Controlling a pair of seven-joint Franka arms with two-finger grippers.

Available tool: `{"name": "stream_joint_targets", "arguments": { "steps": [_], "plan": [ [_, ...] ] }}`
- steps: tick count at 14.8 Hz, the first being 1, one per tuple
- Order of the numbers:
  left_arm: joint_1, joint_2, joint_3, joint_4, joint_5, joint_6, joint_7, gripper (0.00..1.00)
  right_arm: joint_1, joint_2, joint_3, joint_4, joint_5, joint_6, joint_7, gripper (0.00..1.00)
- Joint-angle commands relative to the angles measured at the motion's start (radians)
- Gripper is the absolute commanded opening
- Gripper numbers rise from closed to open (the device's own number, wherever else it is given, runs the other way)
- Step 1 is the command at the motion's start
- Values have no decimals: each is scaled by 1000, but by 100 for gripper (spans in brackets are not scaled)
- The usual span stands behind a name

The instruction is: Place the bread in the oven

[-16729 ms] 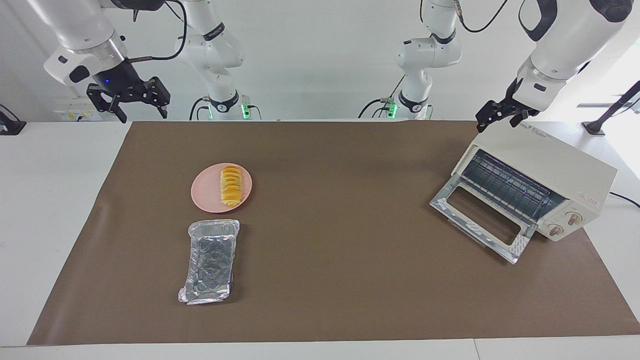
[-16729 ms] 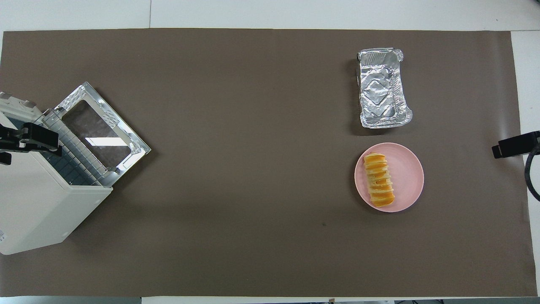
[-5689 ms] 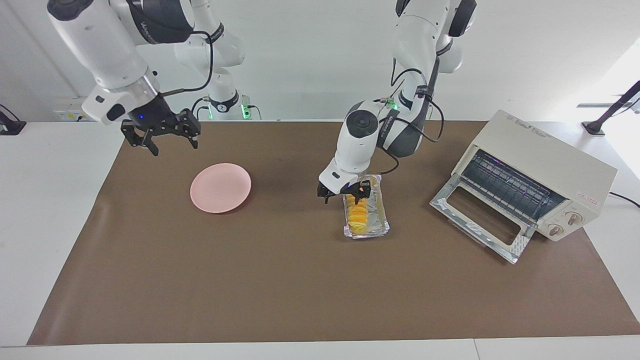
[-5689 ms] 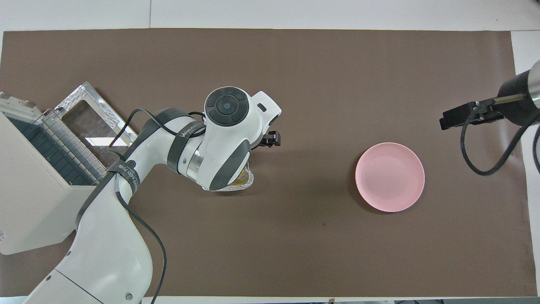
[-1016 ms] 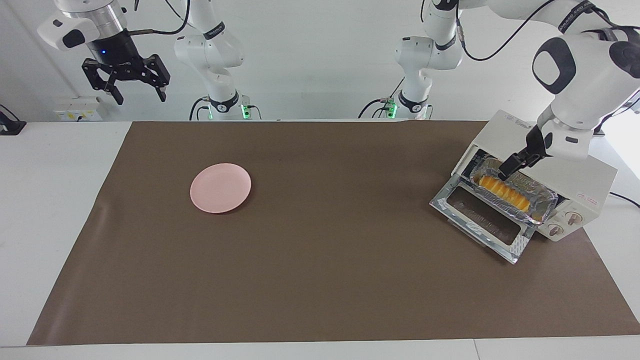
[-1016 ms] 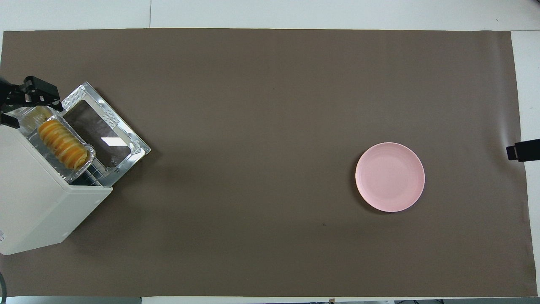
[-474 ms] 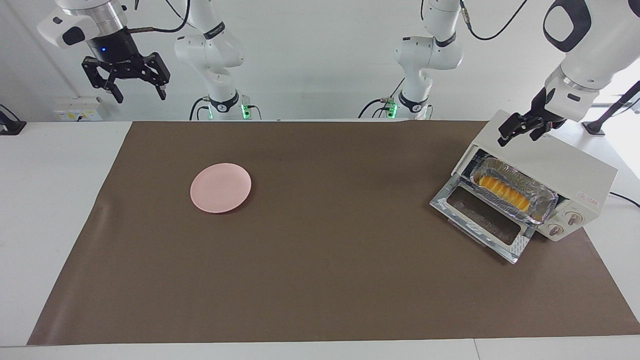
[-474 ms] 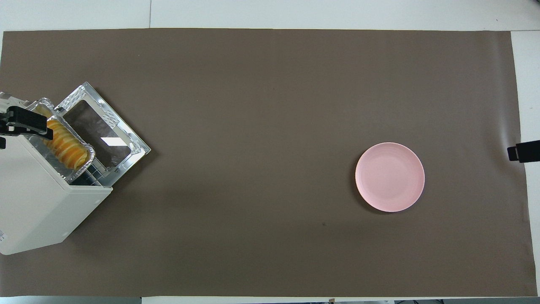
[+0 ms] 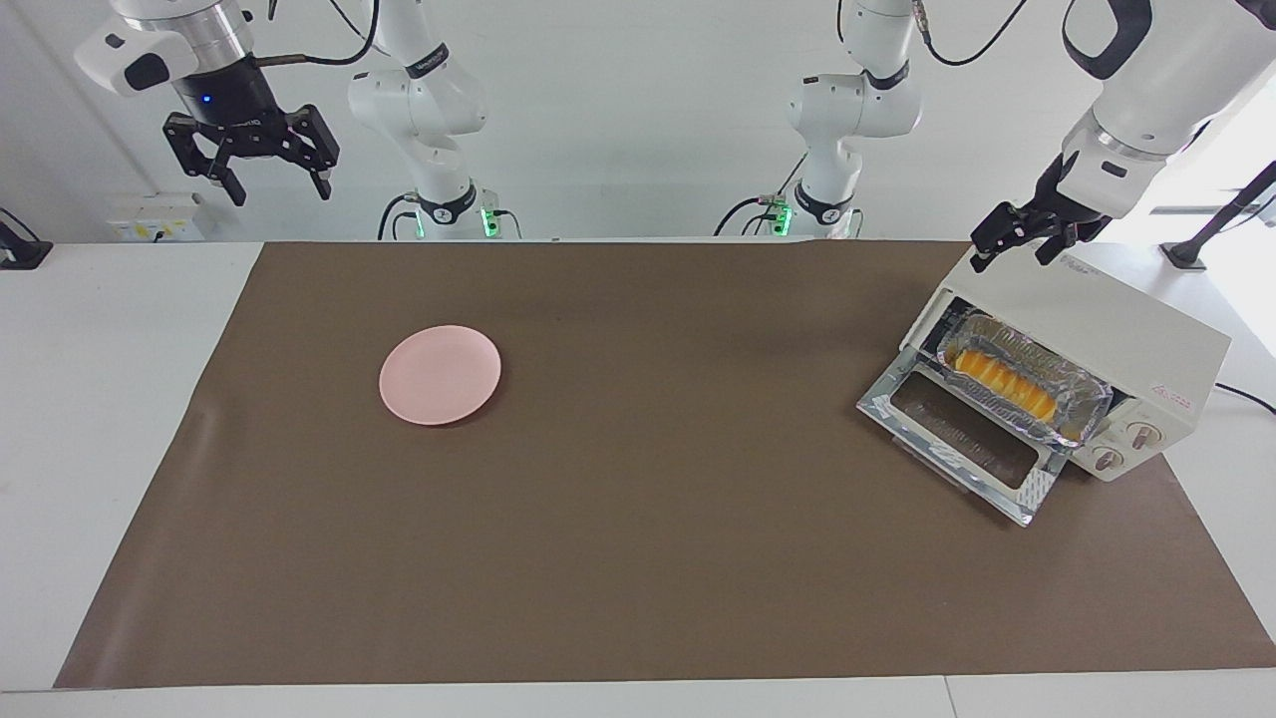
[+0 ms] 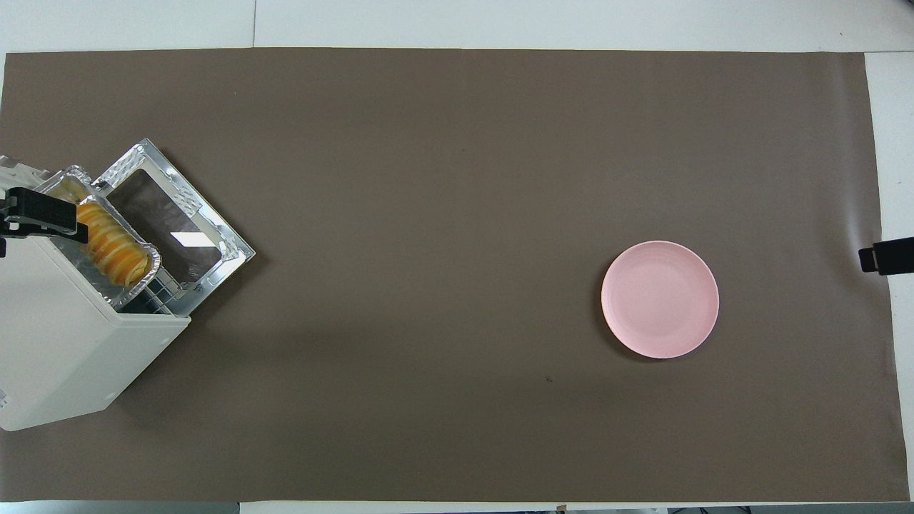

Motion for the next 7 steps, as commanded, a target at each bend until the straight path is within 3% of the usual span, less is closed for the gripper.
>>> {"name": "stream_joint_targets", "arguments": {
  "steps": [1, 7],
  "plan": [
    [15, -25, -8, -34, 10, 17, 20, 100, -14, -22, 8, -21, -1, -9, -18, 100],
    [-22, -17, -14, -21, 11, 25, 16, 100, -14, -22, 8, -21, -1, -9, -18, 100]
  ]
}}
